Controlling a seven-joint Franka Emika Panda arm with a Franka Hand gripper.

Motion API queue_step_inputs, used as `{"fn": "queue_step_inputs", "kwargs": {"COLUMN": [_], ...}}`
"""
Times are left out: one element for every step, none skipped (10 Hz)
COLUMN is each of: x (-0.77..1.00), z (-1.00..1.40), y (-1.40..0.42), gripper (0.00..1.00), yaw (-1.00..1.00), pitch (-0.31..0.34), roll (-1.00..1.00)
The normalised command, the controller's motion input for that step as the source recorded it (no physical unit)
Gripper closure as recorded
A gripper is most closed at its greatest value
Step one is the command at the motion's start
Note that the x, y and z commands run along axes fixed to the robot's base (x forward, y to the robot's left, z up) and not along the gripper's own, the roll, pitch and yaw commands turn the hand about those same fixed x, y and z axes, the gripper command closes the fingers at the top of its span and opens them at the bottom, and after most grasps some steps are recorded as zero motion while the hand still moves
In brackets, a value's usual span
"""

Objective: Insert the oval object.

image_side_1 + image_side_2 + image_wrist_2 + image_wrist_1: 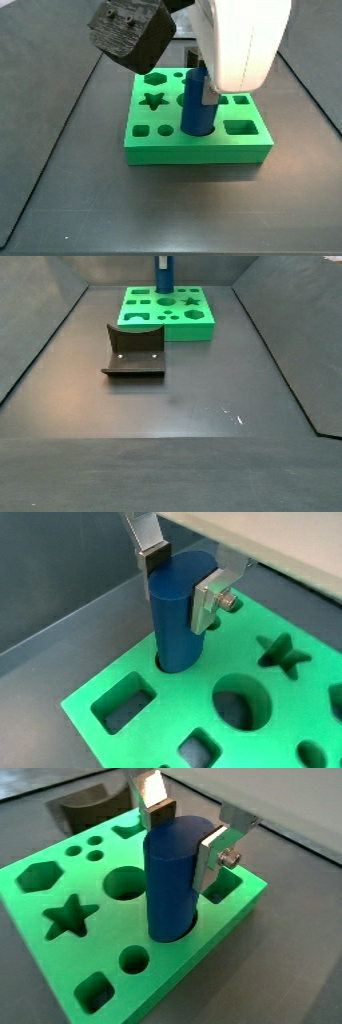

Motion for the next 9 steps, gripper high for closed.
{"fn": "queue_step_inputs", "kwargs": {"x": [0.25, 0.01, 0.0, 0.0, 0.0, 0.0, 0.0, 0.11, -0.02], "z": [-0.39, -0.38, -0.37, -0.25, -0.15, -0.14, -0.19, 0.0, 0.0], "y": [-0.01, 0.0, 0.05, 0.01, 0.0, 0.0, 0.0, 0.03, 0.0], "gripper": [1.0, 1.0, 1.0, 1.0, 1.0, 1.0, 1.0, 1.0, 1.0], "yaw": [-0.3, -0.18, -0.1, -0.05, -0.08, 0.0, 0.0, -0.11, 0.0], "pitch": [0.0, -0.019, -0.051, -0.039, 0.0, -0.034, -0.046, 0.089, -0.039], "roll": [-0.06, -0.1, -0.16, -0.08, -0.09, -0.13, -0.16, 0.0, 0.0]}}
